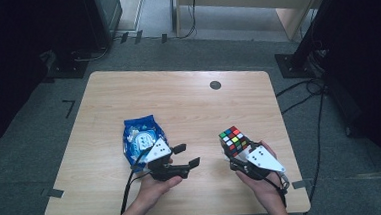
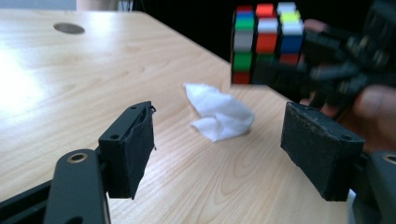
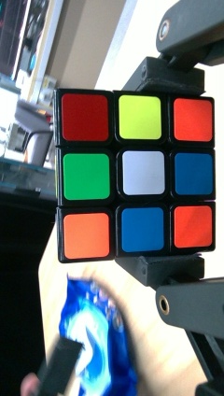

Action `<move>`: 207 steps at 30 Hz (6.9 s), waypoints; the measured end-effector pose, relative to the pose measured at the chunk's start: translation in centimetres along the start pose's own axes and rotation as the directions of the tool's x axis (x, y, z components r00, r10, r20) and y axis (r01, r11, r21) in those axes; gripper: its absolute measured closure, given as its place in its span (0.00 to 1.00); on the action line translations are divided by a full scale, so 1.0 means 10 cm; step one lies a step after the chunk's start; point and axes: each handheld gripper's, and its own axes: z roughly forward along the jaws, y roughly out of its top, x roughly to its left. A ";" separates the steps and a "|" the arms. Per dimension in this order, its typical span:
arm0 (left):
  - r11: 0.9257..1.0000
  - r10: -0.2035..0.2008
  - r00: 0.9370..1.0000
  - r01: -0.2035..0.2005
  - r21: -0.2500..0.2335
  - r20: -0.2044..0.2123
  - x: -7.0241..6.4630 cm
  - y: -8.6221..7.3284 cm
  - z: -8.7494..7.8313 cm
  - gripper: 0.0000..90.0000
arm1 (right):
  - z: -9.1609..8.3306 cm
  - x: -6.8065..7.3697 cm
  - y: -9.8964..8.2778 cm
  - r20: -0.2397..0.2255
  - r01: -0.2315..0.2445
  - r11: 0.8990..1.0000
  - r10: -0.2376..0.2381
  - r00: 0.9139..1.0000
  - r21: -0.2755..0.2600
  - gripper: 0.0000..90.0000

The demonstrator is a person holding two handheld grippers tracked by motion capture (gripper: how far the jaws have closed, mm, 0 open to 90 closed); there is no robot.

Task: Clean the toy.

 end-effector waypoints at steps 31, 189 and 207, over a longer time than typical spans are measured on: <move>0.989 0.142 0.987 -0.139 0.043 -0.072 -0.07 -0.16 0.06 0.34 | 0.11 0.48 0.18 -0.162 -0.183 0.982 0.174 0.971 -0.044 0.38; 0.960 0.250 0.959 -0.264 -0.098 -0.129 0.10 -0.08 -0.34 0.38 | 0.00 0.14 0.32 -0.299 -0.393 0.918 0.389 0.871 0.049 0.41; 0.966 0.222 0.965 -0.237 -0.100 -0.139 0.23 -0.06 -0.46 0.38 | 0.17 -0.41 -0.31 -0.044 -0.160 0.957 0.176 0.983 0.244 0.44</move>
